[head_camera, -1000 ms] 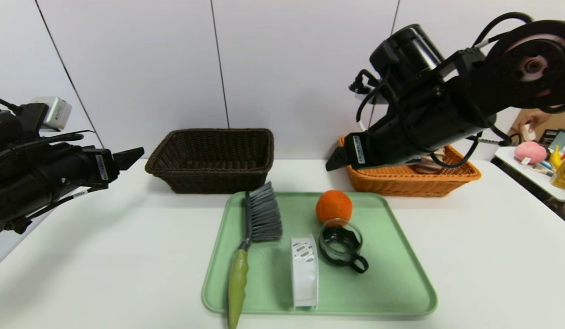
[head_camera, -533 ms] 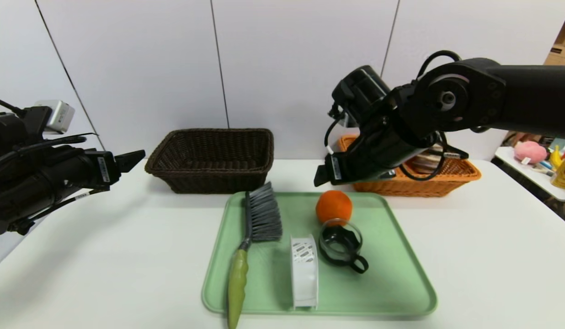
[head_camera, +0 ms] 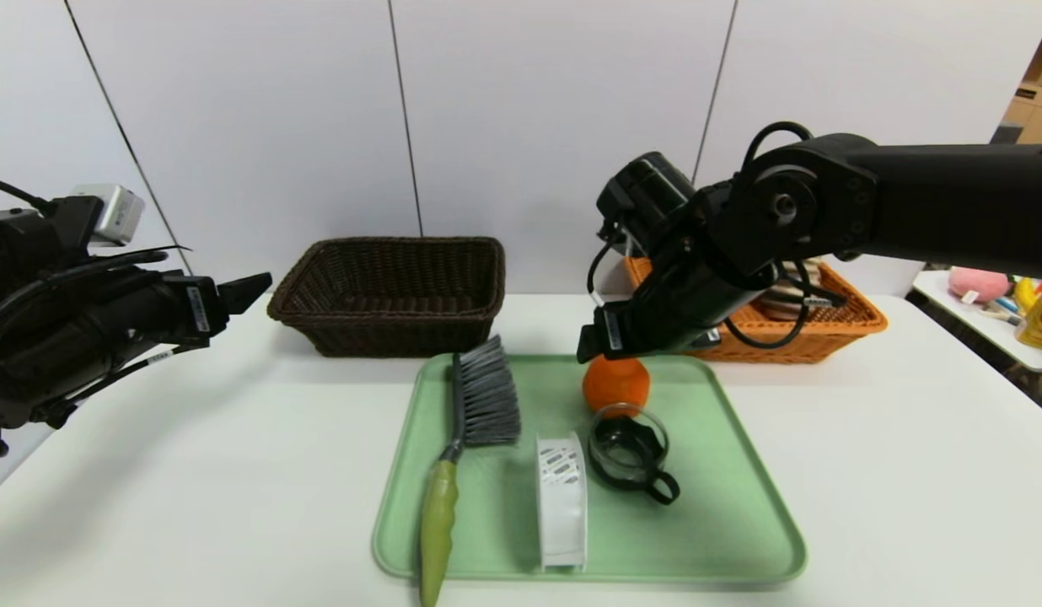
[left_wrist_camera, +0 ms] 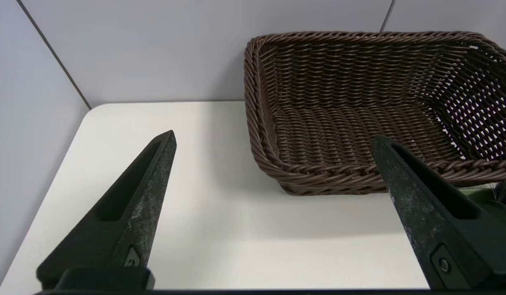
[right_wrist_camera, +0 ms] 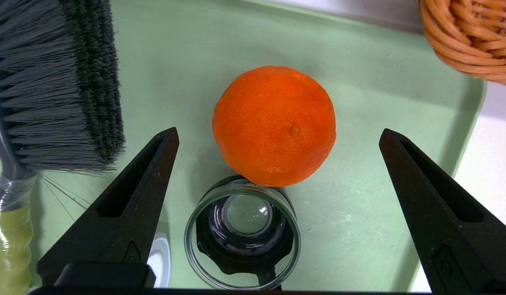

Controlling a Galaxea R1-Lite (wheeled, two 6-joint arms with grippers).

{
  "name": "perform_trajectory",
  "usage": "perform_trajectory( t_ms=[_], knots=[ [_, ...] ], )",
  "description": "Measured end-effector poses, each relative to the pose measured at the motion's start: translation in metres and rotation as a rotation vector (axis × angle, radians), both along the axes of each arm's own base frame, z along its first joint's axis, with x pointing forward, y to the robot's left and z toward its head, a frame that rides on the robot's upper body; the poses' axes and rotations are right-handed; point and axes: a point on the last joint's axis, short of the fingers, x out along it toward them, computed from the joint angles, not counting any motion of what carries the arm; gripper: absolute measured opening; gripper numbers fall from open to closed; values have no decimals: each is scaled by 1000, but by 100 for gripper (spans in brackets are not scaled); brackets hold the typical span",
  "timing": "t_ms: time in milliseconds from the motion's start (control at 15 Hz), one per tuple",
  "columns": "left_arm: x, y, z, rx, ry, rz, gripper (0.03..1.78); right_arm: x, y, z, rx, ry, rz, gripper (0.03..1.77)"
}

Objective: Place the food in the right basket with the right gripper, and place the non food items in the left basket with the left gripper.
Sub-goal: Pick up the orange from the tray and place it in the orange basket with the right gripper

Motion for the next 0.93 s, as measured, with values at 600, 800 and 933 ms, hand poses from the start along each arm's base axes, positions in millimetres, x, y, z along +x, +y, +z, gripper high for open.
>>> perform_trajectory(
  t_ms=[600, 800, 933],
  knots=[
    [5, 0, -7, -3, 18, 0, 169, 7, 7, -21, -22, 49, -8, 170],
    [5, 0, -9, -7, 28, 1, 169, 10, 9, -28, -32, 62, -11, 170],
    [6, 1, -12, -9, 35, 2, 169, 12, 10, -32, -39, 68, -15, 170]
  ],
)
